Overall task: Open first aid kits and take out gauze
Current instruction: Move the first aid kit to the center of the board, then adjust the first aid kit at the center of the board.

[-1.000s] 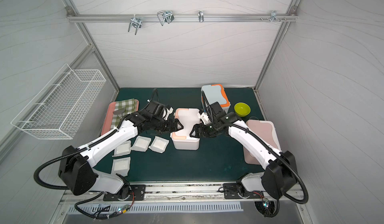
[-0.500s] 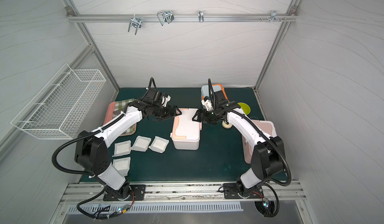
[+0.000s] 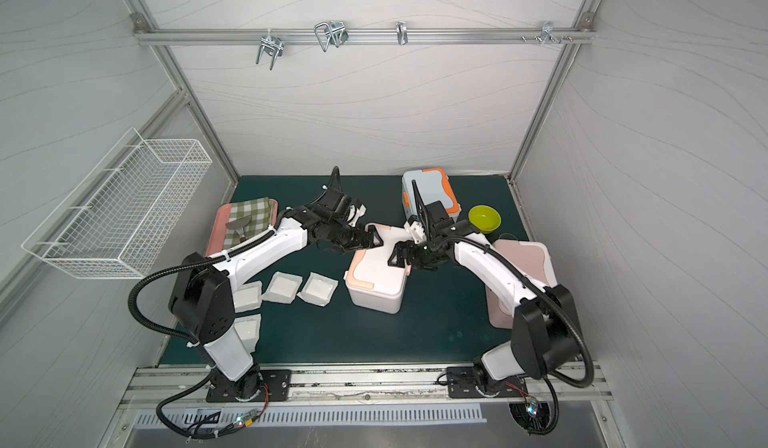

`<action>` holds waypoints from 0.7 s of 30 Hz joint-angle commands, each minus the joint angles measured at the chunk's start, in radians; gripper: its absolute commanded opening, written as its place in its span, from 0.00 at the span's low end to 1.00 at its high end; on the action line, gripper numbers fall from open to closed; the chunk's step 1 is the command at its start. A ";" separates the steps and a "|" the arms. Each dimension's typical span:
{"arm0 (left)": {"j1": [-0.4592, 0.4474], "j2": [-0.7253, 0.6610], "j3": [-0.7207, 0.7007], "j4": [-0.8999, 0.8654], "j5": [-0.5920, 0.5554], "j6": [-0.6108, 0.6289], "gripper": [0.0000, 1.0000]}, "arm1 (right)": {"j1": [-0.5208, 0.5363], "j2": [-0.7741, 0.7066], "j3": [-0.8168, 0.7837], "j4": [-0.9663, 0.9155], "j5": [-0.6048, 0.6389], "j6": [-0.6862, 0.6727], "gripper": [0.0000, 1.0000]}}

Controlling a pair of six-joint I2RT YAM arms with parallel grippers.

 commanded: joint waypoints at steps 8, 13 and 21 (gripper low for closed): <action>-0.088 0.018 0.081 0.055 0.058 0.021 0.93 | 0.025 -0.259 -0.142 -0.046 0.042 0.054 0.99; 0.004 -0.025 0.054 0.031 0.074 0.037 0.93 | 0.026 -0.372 -0.211 -0.040 0.010 0.083 0.99; 0.005 0.002 0.066 0.076 0.150 0.015 0.93 | 0.166 -0.398 -0.253 0.096 -0.003 0.165 0.98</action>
